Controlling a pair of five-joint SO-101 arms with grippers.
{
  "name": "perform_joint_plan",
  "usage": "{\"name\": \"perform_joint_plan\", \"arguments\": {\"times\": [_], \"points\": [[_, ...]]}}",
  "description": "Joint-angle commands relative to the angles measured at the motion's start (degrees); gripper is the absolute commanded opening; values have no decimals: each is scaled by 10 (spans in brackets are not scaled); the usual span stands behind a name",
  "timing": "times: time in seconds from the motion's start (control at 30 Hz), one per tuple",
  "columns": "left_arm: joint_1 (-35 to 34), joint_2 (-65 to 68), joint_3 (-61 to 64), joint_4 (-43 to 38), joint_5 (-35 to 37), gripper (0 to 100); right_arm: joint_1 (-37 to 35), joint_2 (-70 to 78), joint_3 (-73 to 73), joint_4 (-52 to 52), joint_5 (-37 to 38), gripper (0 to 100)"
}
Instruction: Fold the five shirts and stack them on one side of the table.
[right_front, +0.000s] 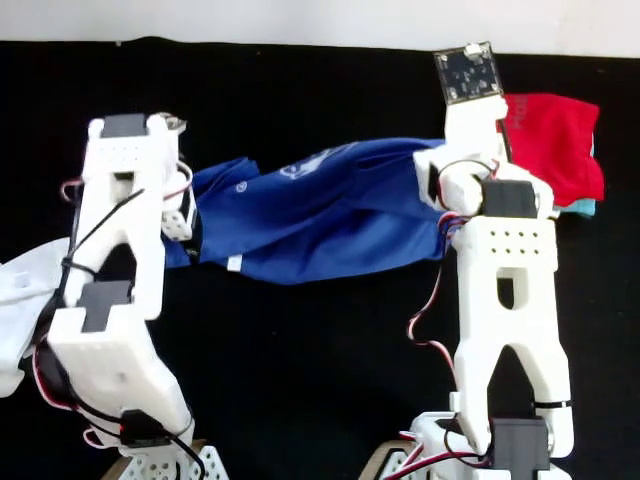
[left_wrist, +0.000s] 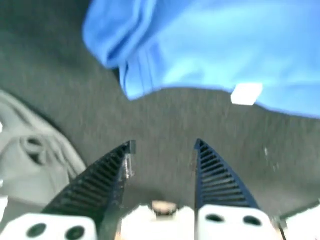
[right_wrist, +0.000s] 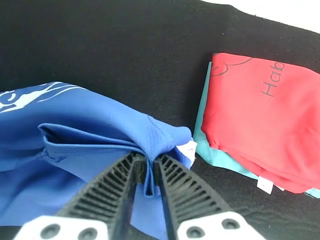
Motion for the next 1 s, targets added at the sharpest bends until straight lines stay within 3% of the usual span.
{"name": "perform_joint_plan", "arguments": {"times": [0.0, 0.2, 0.47, 0.7, 0.83, 0.97], "points": [[7, -37, 73, -105, -4, 192, 8, -5, -5, 1, 6, 5], [5, -36, 131, -220, -4, 193, 8, -4, -5, 1, 6, 5], [-36, 47, 87, -265, -4, 193, 8, -4, -4, 2, 6, 5], [-44, 129, -22, -179, -4, 183, 8, 0, -4, 2, 5, 5], [-36, 139, -68, -132, -4, 0, 8, 0, -4, 2, 4, 5], [-17, 138, -107, -69, -4, 8, 8, -5, -4, 2, 3, 5]]}}
